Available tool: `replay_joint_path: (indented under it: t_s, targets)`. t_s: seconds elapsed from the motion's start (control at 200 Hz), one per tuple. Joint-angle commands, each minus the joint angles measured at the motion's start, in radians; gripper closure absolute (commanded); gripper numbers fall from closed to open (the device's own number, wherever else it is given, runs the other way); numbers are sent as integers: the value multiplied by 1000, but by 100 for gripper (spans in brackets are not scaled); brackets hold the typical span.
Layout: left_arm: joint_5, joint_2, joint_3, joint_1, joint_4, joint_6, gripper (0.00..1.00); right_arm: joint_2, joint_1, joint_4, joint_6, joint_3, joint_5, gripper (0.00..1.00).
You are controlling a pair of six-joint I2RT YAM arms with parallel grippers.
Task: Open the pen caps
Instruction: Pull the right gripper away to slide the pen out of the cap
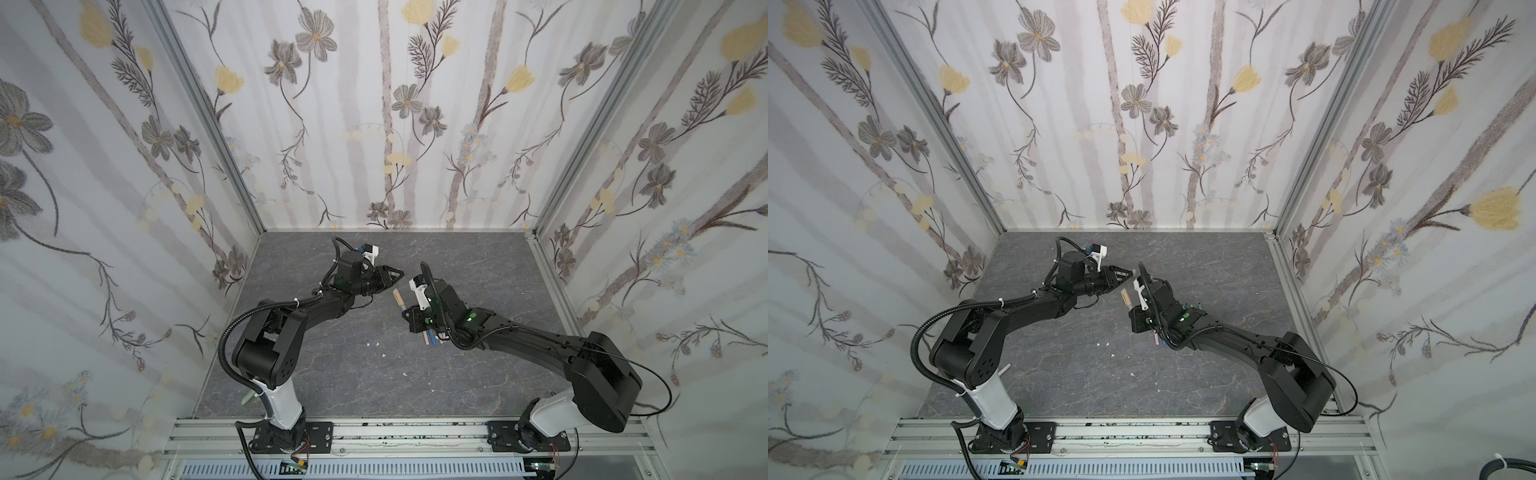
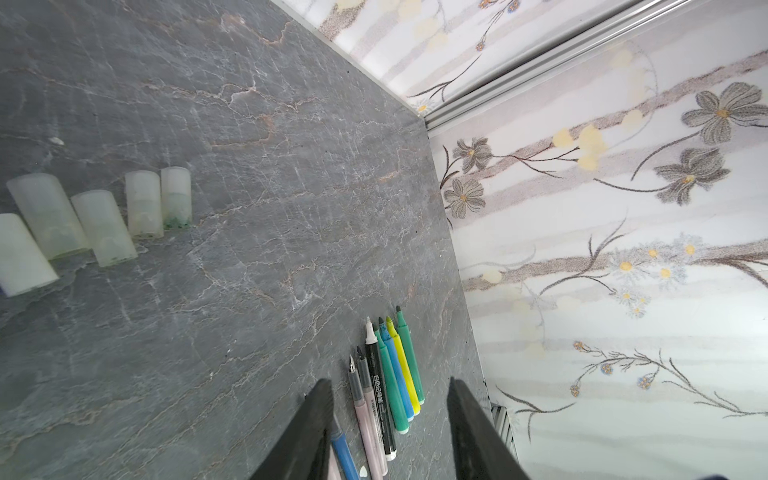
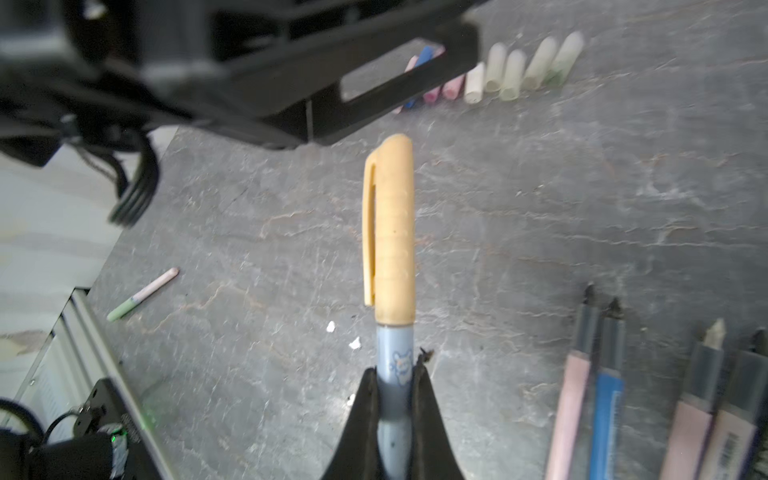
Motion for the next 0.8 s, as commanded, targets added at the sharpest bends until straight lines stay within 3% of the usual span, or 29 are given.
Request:
replay_joint_path:
  t_s: [0.0,0.245,0.794]
  targets:
    - [17,-16,-13,-2,25,18,54,-2,-15,2,-8,16,16,100]
    - [45,-28,-46,-8,38,2,53,5,-31,-5,-24,41,16,100]
    - [73,8,-35,-61,117,-55,87,87,-41,10,-49,110,11,100]
